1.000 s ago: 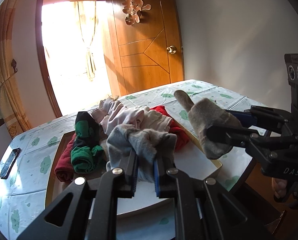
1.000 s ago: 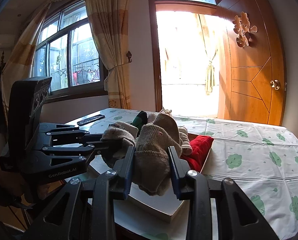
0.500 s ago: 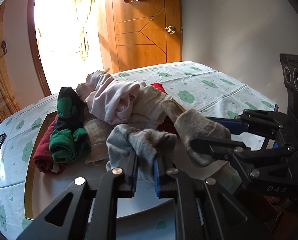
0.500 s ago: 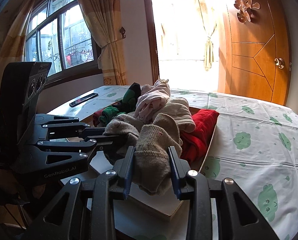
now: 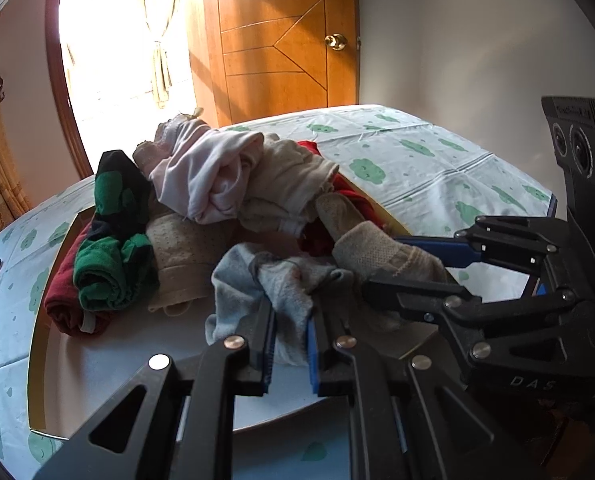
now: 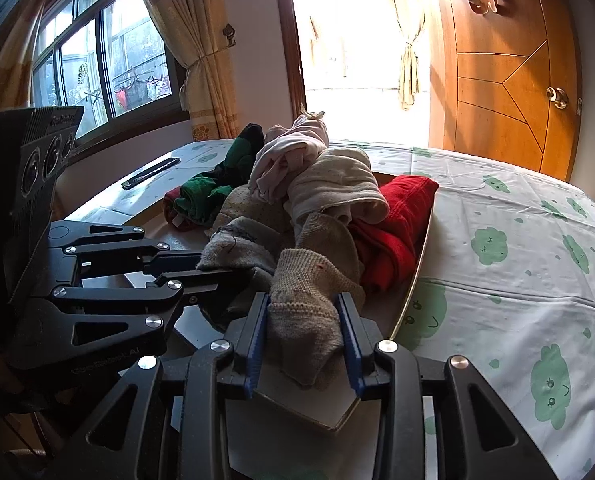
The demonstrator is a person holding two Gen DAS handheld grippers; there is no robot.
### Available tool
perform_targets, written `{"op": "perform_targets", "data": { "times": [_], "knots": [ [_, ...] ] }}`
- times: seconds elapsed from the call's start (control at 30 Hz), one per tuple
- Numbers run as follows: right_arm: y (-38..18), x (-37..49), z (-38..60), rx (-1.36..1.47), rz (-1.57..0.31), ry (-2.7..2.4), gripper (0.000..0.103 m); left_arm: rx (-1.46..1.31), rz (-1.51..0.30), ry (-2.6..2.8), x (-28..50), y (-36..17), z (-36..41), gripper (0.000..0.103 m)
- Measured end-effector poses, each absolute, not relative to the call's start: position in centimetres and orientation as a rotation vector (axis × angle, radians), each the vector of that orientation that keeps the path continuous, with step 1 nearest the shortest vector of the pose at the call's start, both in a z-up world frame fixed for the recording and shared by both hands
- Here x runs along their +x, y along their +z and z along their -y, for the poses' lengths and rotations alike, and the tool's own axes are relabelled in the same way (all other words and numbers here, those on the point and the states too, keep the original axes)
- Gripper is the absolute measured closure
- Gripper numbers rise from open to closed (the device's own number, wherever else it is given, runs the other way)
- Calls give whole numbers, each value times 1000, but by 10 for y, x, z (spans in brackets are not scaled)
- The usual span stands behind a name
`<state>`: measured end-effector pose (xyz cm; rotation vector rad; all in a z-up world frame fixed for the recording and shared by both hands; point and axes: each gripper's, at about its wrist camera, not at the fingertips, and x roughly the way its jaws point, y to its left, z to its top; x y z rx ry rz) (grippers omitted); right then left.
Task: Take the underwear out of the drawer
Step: 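Open the left tool on the grey sock while the right tool releases the beige sock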
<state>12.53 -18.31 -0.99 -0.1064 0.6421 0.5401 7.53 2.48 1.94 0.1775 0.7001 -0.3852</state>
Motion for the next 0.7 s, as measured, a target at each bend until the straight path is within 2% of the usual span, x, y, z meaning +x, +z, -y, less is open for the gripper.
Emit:
{"op": "perform_targets", "data": {
  "times": [0.07, 0.2, 0.27, 0.33, 0.4, 0.47, 0.7],
  "knots": [
    [-11, 127, 185, -100, -652, 537, 65, 176, -701, -384, 75, 18, -25, 88],
    [-13, 129, 186, -92, -663, 535, 62, 185, -695, -381, 73, 18, -24, 88],
    [-14, 128, 186, -87, -663, 530, 57, 188, -689, -377, 71, 19, -25, 87],
    [-14, 127, 188, -82, -658, 520, 53, 186, -681, -376, 69, 20, -25, 80],
    [-13, 125, 190, -79, -645, 516, 52, 185, -666, -370, 65, 21, -26, 67],
    [-13, 123, 191, -77, -636, 513, 51, 183, -656, -370, 61, 21, -27, 63],
    [-12, 116, 192, -75, -622, 508, 50, 187, -641, -361, 52, 20, -29, 57]
  ]
}}
